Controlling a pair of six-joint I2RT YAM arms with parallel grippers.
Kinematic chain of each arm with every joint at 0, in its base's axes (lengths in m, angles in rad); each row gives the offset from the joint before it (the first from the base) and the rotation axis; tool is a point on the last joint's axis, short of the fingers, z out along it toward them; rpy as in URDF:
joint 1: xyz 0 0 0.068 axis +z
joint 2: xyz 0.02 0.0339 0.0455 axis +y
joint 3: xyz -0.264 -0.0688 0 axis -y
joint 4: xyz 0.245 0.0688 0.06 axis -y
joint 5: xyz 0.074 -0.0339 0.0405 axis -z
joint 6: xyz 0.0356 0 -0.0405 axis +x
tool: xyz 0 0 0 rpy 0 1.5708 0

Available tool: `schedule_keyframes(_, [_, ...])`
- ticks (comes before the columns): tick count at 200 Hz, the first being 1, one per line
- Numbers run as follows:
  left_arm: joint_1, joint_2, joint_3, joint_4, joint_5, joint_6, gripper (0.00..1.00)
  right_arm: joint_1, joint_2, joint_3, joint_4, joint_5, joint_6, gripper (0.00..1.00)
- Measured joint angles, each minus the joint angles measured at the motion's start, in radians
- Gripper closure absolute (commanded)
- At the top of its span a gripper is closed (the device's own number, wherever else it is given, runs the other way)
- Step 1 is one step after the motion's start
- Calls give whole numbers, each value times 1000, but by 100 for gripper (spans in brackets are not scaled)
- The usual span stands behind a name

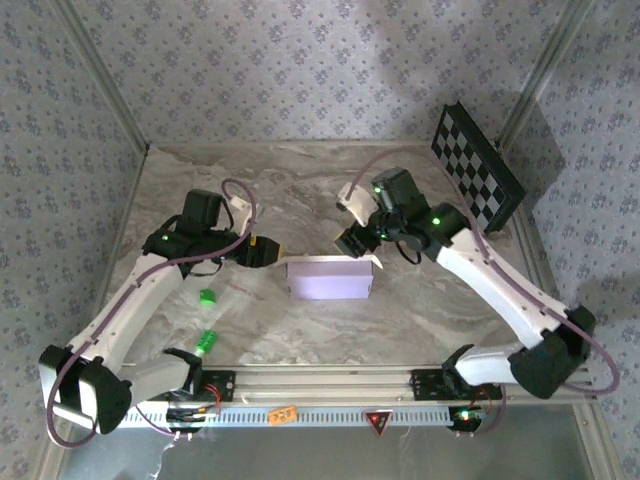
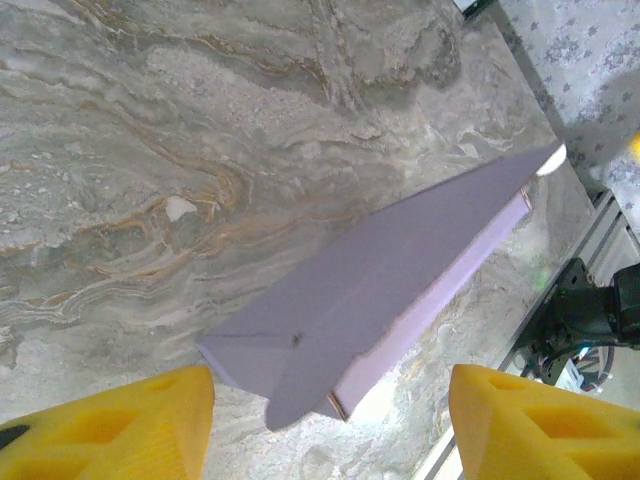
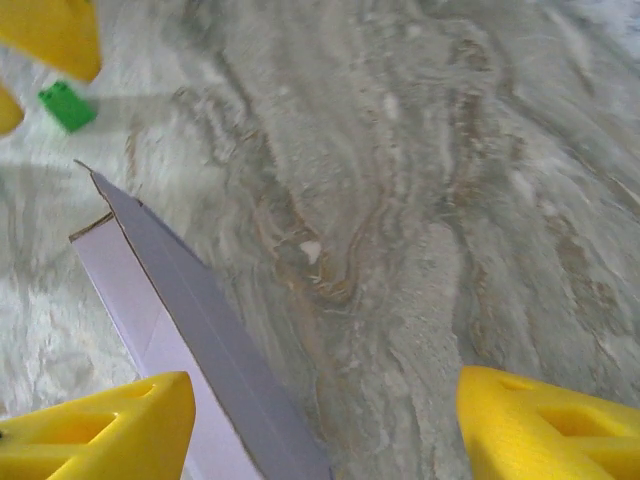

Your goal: Fold the paper box

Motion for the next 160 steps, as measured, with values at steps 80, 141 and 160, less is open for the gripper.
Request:
schedule_keyframes(80, [-106,-12,-67,5,-94,-56,37,-71,-284,-282,-6,23,288,16])
schedule_keyframes(141, [-179,69,-66,23,-219,-105,45,-71,-280,-392,-1,12,357,20])
schedule_keyframes(160, [-188,81,-66,24,-241,-117,46,-72,-252,-400,4,12,372,24])
